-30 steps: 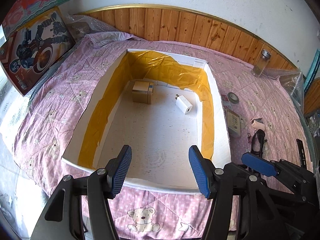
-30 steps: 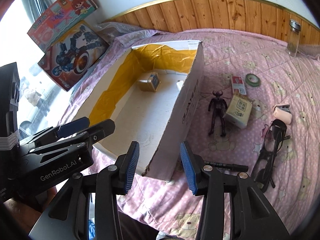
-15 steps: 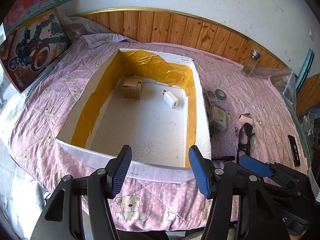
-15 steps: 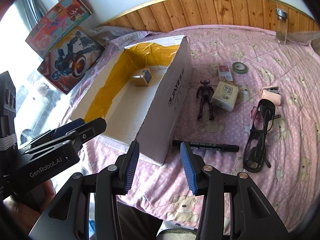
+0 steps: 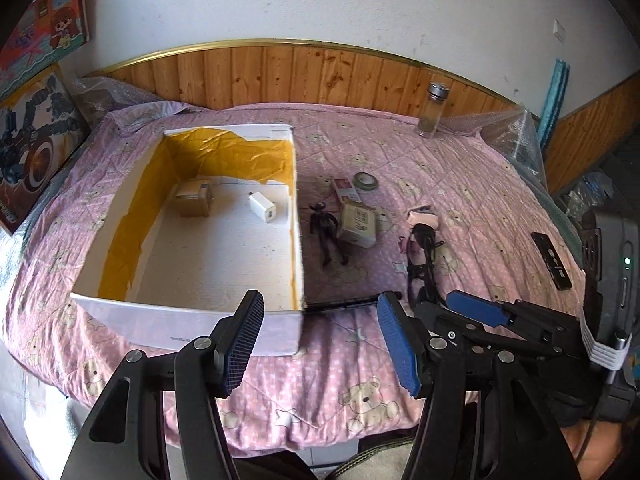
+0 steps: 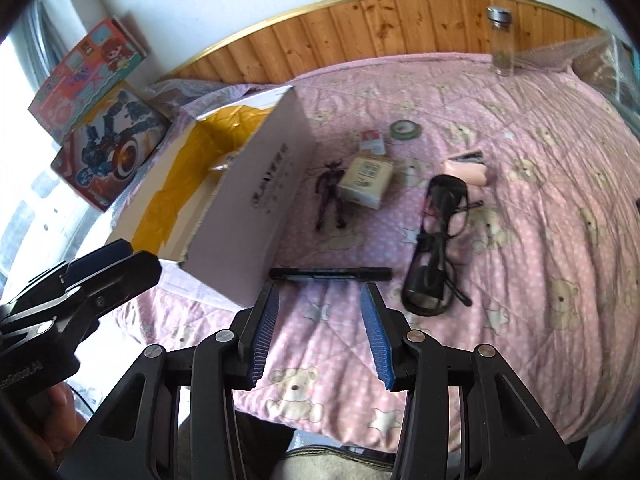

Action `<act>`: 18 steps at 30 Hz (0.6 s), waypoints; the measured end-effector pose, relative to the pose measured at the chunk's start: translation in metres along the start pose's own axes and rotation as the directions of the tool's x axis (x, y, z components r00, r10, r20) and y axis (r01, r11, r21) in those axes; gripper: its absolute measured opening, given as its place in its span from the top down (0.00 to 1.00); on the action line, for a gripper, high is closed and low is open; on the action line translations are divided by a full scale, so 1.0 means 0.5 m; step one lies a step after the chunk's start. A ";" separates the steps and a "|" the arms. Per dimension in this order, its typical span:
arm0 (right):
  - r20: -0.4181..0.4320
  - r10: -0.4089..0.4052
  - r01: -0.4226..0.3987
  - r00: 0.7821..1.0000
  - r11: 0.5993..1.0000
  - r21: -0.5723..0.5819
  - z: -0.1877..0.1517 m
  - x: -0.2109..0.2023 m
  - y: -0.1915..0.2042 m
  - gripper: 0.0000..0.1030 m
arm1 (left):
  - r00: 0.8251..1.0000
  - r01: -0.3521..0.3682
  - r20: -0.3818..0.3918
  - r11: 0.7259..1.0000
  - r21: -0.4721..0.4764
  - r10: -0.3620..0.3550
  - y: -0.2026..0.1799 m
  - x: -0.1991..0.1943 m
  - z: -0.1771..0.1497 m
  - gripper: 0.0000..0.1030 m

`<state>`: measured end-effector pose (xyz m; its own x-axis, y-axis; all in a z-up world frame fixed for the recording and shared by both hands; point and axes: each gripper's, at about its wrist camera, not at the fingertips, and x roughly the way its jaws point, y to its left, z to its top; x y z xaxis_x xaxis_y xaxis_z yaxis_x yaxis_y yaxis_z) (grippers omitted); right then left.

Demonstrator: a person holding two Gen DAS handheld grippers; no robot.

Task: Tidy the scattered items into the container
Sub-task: 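Move both tools back toward the remaining items beside the box, then grasp the black marker with the left tool while the right tool grasps the black glasses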

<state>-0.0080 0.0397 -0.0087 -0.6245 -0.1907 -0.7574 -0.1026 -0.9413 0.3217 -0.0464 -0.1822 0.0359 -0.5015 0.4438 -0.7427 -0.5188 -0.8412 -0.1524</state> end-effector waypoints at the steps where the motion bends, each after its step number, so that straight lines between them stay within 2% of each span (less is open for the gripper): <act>1: -0.004 -0.009 0.009 1.000 1.000 0.023 -0.004 0.002 -0.020 0.55 | 1.000 0.027 -0.011 1.000 0.009 -0.027 -0.013 0.011 -0.002 0.41; 4: -0.017 -0.022 0.023 1.000 0.998 0.066 -0.017 0.013 -0.066 0.55 | 0.995 0.080 -0.065 0.995 0.051 -0.077 -0.047 0.062 -0.009 0.41; 7: -0.030 -0.024 0.027 0.999 0.995 0.095 -0.027 0.023 -0.098 0.55 | 0.988 0.093 -0.129 0.992 0.080 -0.082 -0.067 0.131 -0.014 0.41; 9: -0.036 -0.032 0.036 0.999 0.993 0.112 -0.029 0.030 -0.115 0.55 | 0.987 0.074 -0.147 0.991 0.111 -0.058 -0.077 0.175 -0.017 0.41; 11: -0.041 -0.033 0.038 0.999 0.991 0.129 -0.029 0.035 -0.131 0.55 | 0.993 0.015 -0.118 0.979 0.202 0.010 -0.099 0.209 -0.020 0.41; 14: -0.042 -0.034 0.039 0.999 0.989 0.141 -0.021 0.044 -0.144 0.55 | 0.992 -0.060 -0.077 0.924 0.377 0.096 -0.142 0.257 -0.029 0.38; 15: -0.041 -0.034 0.039 0.999 0.989 0.141 -0.017 0.047 -0.146 0.55 | 0.991 -0.055 -0.088 0.914 0.403 0.098 -0.148 0.273 -0.031 0.38; 18: -0.038 -0.039 0.044 0.999 0.989 0.141 -0.005 0.057 -0.151 0.55 | 0.981 -0.029 -0.164 0.918 0.396 0.101 -0.145 0.327 -0.035 0.38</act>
<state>-0.0161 0.1046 -0.0563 -0.5903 -0.1644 -0.7903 -0.2381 -0.9000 0.3651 -0.0786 -0.0540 -0.0858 -0.4309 0.2995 -0.8513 -0.7358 -0.6627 0.1394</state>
